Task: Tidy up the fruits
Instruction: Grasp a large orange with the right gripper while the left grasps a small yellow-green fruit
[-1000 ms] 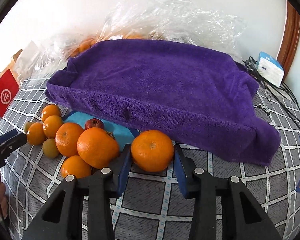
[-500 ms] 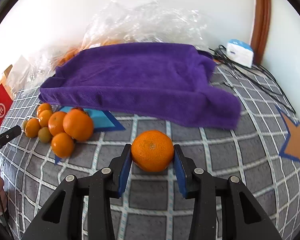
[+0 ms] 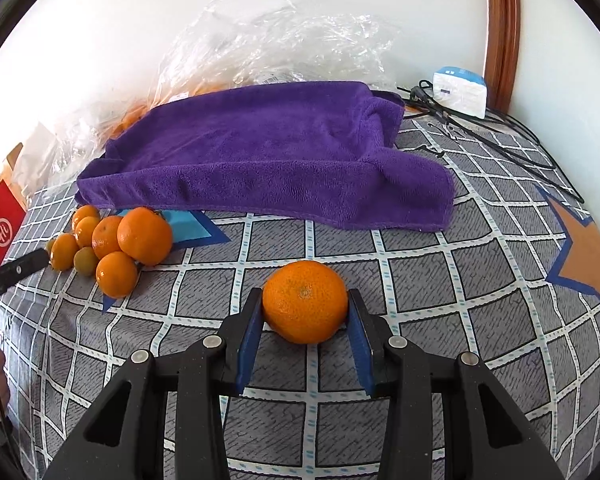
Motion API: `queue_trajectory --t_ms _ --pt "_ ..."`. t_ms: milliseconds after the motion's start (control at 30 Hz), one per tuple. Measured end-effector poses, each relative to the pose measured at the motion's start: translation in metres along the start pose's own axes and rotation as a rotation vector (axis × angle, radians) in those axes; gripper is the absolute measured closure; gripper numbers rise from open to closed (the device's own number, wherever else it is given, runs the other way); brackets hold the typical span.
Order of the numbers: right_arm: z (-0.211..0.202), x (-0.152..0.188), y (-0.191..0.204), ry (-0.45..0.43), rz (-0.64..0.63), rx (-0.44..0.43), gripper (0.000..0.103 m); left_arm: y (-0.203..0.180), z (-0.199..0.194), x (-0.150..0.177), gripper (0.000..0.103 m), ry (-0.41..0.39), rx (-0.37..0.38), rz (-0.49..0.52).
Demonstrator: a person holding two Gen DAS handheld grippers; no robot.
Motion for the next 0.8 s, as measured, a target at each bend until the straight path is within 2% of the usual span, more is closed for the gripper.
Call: queue_trajectory --t_ms 33,67,100,167,233,367,533,567,633,800 --pt "0.000 0.001 0.000 -0.001 -0.001 -0.003 0.063 0.004 -0.002 -0.001 0.024 -0.013 0.000 -0.014" --pt "0.000 0.001 0.000 -0.001 -0.002 -0.005 0.063 0.008 -0.003 -0.003 0.028 -0.015 -0.003 -0.028" --pt "-0.001 0.001 0.000 -0.001 -0.001 -0.008 0.063 0.011 -0.002 -0.003 0.041 -0.008 -0.005 -0.040" --pt "-0.001 0.001 -0.001 0.000 0.001 -0.013 0.063 0.015 0.003 -0.006 0.052 0.026 0.001 -0.049" --pt "0.000 0.001 -0.001 -0.001 0.007 -0.018 0.063 0.015 0.007 -0.008 0.052 0.038 -0.003 -0.044" --pt "0.000 0.002 -0.002 0.001 0.013 -0.025 0.063 0.009 0.014 -0.010 0.060 0.037 -0.019 -0.012" --pt "0.001 0.002 0.000 0.005 0.004 -0.016 0.062 0.005 0.021 -0.007 0.064 0.048 0.021 -0.021" --pt "0.001 0.002 0.001 0.006 0.001 -0.014 0.062 0.003 0.021 -0.006 0.066 0.045 0.021 -0.013" --pt "0.002 0.002 0.002 0.008 -0.006 -0.012 0.062 -0.001 0.023 -0.003 0.078 0.038 0.050 0.012" --pt "0.001 0.002 0.001 0.004 -0.003 -0.028 0.062 0.002 0.023 0.000 0.077 0.023 0.079 -0.001"
Point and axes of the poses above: each gripper's, at about its wrist camera, not at the fingertips, and z roughly the way its jaws point, y to its left, x to its underside, the point moved 5 cm from there along z, roughly the way its jaws point, and after that the axes turned 14 degrees about y, right-handed, at the moved point
